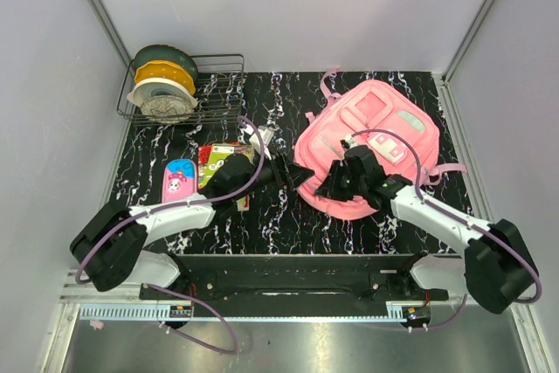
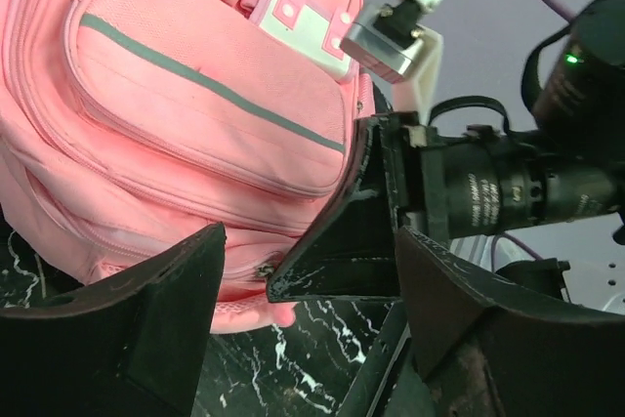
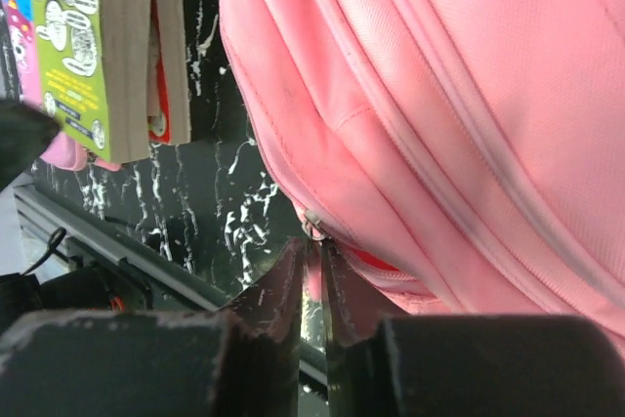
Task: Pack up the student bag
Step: Unzip the student bag at the center of the board.
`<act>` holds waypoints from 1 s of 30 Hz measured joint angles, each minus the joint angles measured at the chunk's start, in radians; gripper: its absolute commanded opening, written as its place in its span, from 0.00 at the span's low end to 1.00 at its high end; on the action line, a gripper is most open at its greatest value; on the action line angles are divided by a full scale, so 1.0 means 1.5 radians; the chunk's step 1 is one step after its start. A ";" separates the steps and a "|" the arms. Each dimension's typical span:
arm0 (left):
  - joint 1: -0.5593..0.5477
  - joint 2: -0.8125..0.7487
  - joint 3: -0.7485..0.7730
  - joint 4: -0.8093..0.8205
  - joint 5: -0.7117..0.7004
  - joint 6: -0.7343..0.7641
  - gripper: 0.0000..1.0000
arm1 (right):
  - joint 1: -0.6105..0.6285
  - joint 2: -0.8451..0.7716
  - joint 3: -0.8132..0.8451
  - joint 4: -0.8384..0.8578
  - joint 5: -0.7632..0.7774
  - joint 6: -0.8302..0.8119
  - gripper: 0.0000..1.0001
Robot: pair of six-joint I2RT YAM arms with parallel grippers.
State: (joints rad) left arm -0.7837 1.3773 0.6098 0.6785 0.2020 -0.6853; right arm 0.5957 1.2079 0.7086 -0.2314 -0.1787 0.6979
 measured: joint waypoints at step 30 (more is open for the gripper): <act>-0.079 0.091 0.067 -0.242 0.043 0.208 0.74 | -0.006 -0.368 -0.161 -0.125 0.201 0.224 0.74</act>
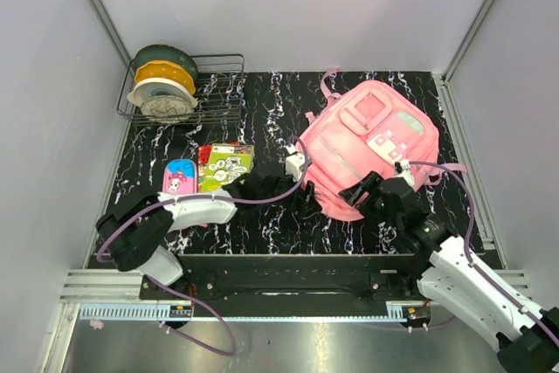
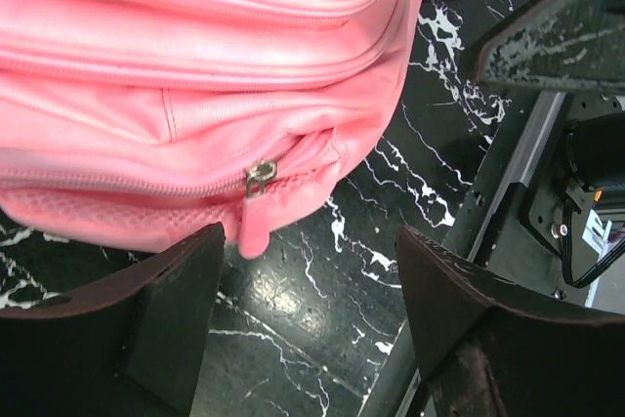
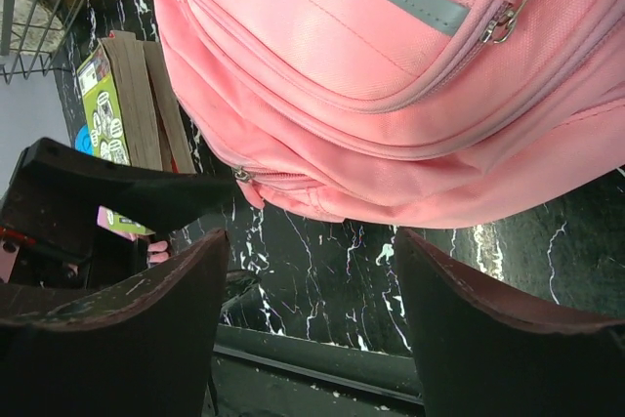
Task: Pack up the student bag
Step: Unzip the student bag at the center of the board.
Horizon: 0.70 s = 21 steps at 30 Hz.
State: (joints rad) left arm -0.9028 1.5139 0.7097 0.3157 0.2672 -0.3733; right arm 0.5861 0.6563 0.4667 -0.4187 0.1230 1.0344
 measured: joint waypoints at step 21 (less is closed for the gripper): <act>0.040 0.100 0.073 -0.017 0.071 0.042 0.53 | 0.000 -0.048 -0.004 -0.029 0.006 -0.001 0.73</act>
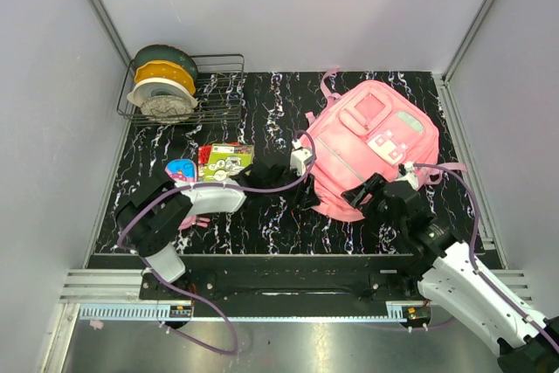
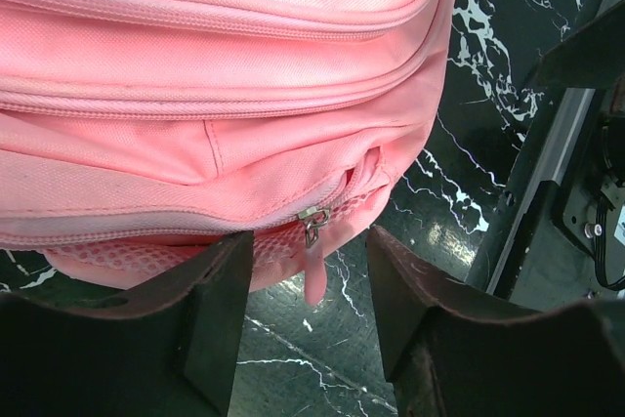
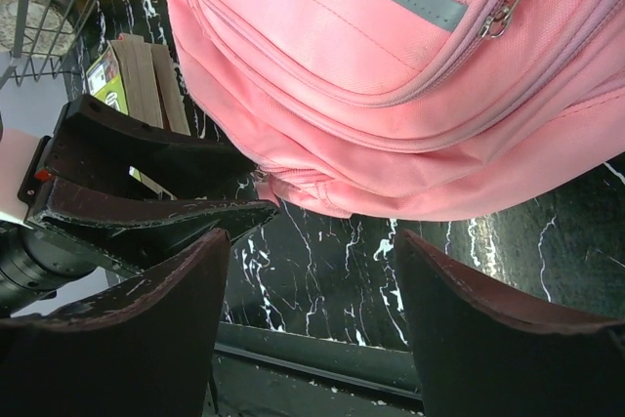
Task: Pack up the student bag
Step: Unzip the student bag at the center of the board.
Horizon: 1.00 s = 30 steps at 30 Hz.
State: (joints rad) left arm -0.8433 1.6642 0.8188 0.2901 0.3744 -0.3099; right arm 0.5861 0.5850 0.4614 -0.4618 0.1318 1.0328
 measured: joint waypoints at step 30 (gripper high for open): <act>-0.002 0.038 -0.002 0.056 0.032 -0.053 0.22 | 0.000 0.041 -0.019 0.020 -0.002 -0.004 0.75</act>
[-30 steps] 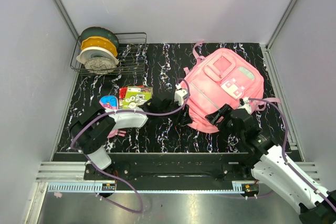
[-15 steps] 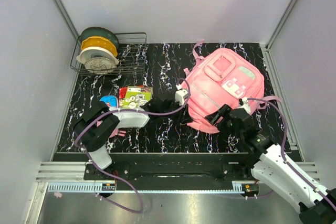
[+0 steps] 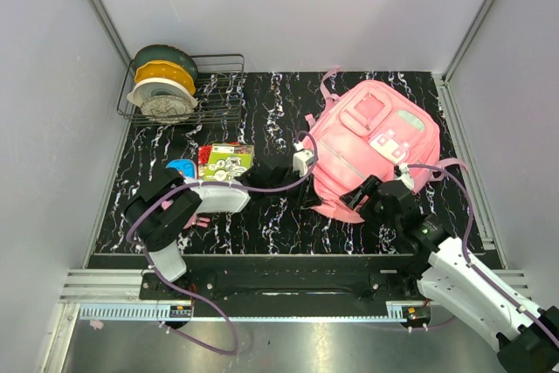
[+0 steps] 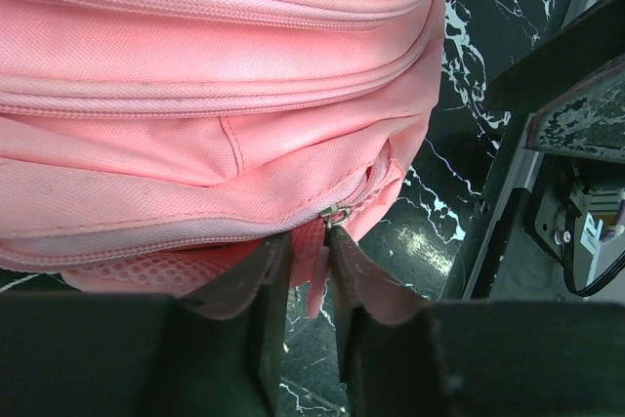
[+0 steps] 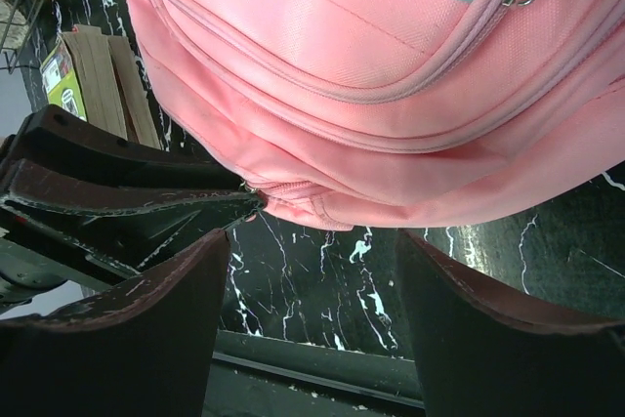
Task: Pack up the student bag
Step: Unzip the student bag at the center of the board.
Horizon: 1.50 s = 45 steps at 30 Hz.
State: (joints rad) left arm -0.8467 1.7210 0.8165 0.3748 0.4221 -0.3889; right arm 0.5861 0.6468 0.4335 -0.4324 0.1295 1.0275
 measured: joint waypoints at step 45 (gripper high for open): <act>-0.065 -0.074 0.006 -0.094 -0.057 0.102 0.00 | 0.001 0.080 -0.084 0.151 0.077 0.219 0.61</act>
State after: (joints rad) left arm -0.9440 1.6096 0.8249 0.2344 0.3367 -0.2356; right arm 0.5873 0.7673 0.3080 -0.2058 0.2455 1.3560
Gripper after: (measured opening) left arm 0.093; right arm 0.505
